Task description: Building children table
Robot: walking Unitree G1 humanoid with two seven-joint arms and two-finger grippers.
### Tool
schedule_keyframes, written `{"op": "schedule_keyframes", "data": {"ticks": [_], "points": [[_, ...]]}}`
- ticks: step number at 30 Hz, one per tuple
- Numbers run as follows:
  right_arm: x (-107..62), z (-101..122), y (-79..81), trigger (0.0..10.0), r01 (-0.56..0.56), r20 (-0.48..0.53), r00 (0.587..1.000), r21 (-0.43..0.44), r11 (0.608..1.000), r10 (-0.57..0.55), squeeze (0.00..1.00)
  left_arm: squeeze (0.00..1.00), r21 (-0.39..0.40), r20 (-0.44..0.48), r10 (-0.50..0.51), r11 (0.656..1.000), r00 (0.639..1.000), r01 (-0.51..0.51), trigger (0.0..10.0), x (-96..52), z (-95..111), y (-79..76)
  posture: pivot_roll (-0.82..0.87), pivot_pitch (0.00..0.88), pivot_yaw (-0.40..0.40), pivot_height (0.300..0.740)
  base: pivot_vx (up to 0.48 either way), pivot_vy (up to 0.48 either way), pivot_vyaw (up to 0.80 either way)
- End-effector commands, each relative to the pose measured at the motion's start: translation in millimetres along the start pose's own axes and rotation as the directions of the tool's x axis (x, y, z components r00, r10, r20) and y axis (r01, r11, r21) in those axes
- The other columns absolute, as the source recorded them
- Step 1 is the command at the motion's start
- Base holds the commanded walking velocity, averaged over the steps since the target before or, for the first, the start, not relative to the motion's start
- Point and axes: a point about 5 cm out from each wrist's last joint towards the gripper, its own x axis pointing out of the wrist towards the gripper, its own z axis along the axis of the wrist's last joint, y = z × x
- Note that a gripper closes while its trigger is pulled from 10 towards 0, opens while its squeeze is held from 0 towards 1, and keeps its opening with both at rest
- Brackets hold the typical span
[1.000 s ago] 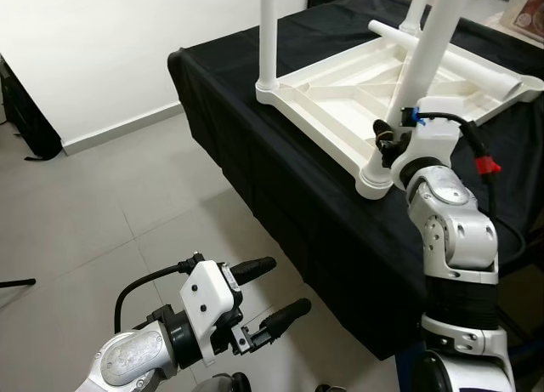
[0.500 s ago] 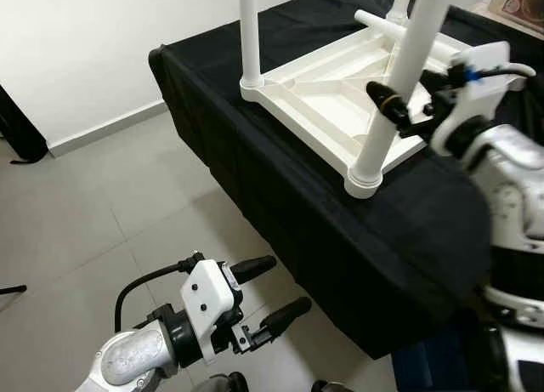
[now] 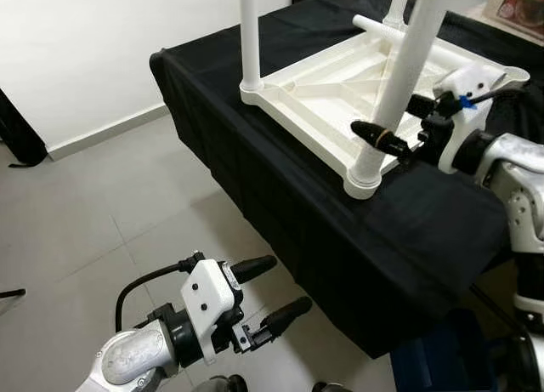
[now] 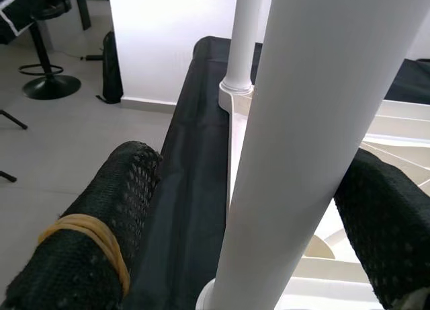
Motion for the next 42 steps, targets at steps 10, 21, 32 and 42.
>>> {"op": "schedule_keyframes", "data": {"ticks": [10,21,32,42], "points": [[11.8,-23.2,-3.0,0.0,-0.024,-0.016,1.000,0.028,0.999,0.024,0.00,0.00,-0.014,-0.020,-0.001,1.000,1.000,0.000,10.0,-0.1,-5.0,-0.3,0.00,0.175,0.001,0.740,0.000,0.000,0.00],[17.5,-43.5,6.4,0.0,0.151,-0.143,0.977,-0.040,0.988,-0.155,0.00,0.00,-0.016,-0.019,0.005,1.000,1.000,-0.005,10.0,-0.2,-5.5,0.1,-0.01,0.180,-0.004,0.740,0.000,0.000,0.00],[31.2,-41.4,59.9,0.0,0.629,-0.203,0.776,0.172,0.758,-0.597,0.00,0.00,-0.014,-0.015,0.000,1.000,1.000,0.000,10.0,2.5,-6.1,1.5,-0.02,0.173,-0.005,0.740,0.000,0.000,0.00],[32.3,-31.7,58.4,10.0,0.628,-0.213,0.777,0.211,0.749,-0.592,0.00,0.00,-0.013,-0.016,0.003,1.000,1.000,-0.003,10.0,2.2,-6.5,1.8,-0.02,0.173,-0.011,0.740,0.000,0.000,0.00]]}}
